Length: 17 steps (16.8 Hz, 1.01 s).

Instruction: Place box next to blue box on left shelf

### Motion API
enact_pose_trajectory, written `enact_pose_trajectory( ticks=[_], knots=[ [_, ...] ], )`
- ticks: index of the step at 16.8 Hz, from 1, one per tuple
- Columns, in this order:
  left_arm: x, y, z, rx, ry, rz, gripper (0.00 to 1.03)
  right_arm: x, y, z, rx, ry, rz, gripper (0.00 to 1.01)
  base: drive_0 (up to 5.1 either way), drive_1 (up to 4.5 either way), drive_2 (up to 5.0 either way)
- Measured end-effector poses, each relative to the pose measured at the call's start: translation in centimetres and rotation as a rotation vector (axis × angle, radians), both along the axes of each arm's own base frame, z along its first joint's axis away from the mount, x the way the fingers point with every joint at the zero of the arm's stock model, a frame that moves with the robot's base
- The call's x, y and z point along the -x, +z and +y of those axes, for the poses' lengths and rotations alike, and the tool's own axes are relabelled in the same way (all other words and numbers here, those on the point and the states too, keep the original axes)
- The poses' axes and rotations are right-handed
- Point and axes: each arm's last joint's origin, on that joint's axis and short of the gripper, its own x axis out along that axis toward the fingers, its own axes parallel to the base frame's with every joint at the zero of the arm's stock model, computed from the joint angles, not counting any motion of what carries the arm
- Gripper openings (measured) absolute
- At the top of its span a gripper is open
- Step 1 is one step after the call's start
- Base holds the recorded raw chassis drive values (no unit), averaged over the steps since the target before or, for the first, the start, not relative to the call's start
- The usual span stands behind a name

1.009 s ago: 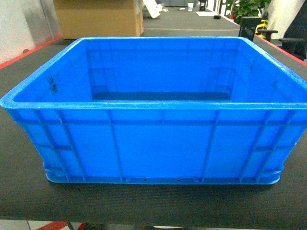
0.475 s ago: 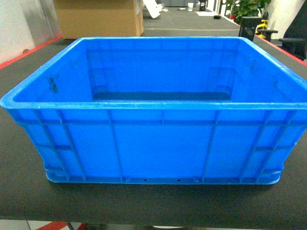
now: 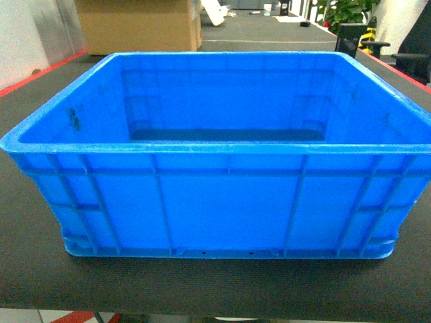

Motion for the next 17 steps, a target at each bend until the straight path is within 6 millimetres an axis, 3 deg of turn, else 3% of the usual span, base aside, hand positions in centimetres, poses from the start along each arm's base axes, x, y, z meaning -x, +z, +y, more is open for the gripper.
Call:
enact_pose_trajectory(
  ticks=[3,4,6,7,9,10,13,14,17],
  knots=[
    [-0.6,-0.1,-0.3,-0.001,0.235,0.183,0.98,-0.8,-0.4,0.2,-0.021,-0.137,0.173,0.98,0.0,0.00,0.0],
    [-1.2,1.0,0.0,0.002,0.291,0.156,0.98,-1.4,1.2,0.3,-0.067,-0.143,0.146,0.98,0.0,0.00,0.0],
    [-3.5,6.3,0.4,0.018,0.269,0.042,0.98,-3.7,7.2,1.1,-0.097,-0.065,0.012,0.98,0.0,0.00,0.0],
    [-5.9,9.3,0.2,0.018,0.214,0.009,0.98,-5.8,9.3,1.0,-0.092,-0.057,0.009,0.98,0.0,0.00,0.0],
    [-11.6,12.3,-0.1,0.023,0.137,0.052,0.98,-11.3,10.8,1.3,-0.068,-0.045,0.151,0.98,0.0,0.00,0.0],
    [-14.8,12.6,-0.4,0.037,0.114,0.124,0.98,-14.1,10.9,1.9,-0.060,-0.019,0.229,0.98,0.0,0.00,0.0],
    [-22.1,11.5,-1.7,0.091,0.035,0.326,0.98,-21.3,11.8,3.1,-0.061,0.017,0.363,0.98,0.0,0.00,0.0],
    [-25.0,10.1,-3.1,0.098,-0.021,0.428,0.98,-24.9,10.4,3.9,-0.075,0.041,0.483,0.98,0.0,0.00,0.0],
    [-27.7,7.6,-3.8,0.088,-0.018,0.546,0.98,-28.1,6.3,4.4,-0.095,0.041,0.645,0.98,0.0,0.00,0.0]
  ],
)
